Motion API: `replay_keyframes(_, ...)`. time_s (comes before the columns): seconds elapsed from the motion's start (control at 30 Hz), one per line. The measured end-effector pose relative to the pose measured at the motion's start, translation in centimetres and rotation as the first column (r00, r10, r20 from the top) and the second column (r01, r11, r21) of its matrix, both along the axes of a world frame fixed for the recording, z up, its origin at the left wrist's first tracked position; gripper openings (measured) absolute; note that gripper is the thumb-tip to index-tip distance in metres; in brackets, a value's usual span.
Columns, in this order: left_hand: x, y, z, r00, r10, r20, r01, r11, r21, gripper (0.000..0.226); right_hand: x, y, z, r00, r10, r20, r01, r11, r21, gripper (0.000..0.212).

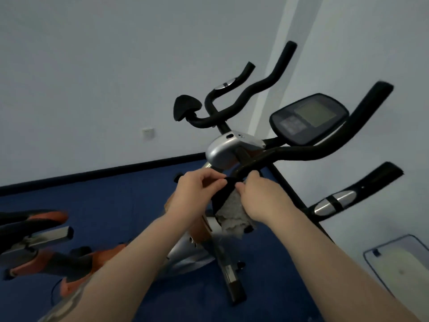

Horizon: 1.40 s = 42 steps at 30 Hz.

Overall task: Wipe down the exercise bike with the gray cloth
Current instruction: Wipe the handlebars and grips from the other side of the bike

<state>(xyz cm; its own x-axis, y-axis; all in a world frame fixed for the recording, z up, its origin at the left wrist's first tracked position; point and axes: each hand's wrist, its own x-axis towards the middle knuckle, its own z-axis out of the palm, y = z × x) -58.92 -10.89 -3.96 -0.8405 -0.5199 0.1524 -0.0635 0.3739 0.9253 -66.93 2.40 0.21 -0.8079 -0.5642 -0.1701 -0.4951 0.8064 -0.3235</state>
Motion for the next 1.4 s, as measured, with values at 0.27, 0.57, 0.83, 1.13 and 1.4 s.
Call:
replay_keyframes(0.27,-1.4,-2.5,-0.6,0.983,-0.184,0.027,0.185,0.982,-0.047,0.014,2.7,3.4,-0.8,0.927,-0.254,0.275,0.297,0.946,-0.127,0.043)
replay_keyframes(0.57,-1.8,-3.1,-1.7,0.961,-0.268,-0.065,0.269,0.963,0.01,0.019,7.8,2.4,-2.8,0.891,-0.451,0.06,0.45,0.857,-0.251,0.034)
replay_keyframes(0.83,-1.8,-3.1,-1.5,0.952,-0.296,-0.079,0.297,0.955,-0.003,0.016,9.1,1.3,-2.9,0.84,-0.543,0.003,0.53,0.818,-0.223,0.036)
replay_keyframes(1.13,-1.6,-3.1,-1.7,0.942,-0.313,-0.119,0.314,0.949,-0.012,0.015,9.5,0.8,-3.4,0.807,-0.587,-0.059,0.562,0.796,-0.225,0.037)
replay_keyframes(1.4,-1.7,-3.4,-1.8,0.946,-0.31,-0.092,0.313,0.95,0.014,0.011,10.8,-0.7,-5.2,0.729,-0.678,0.093,0.633,0.617,-0.467,0.028)
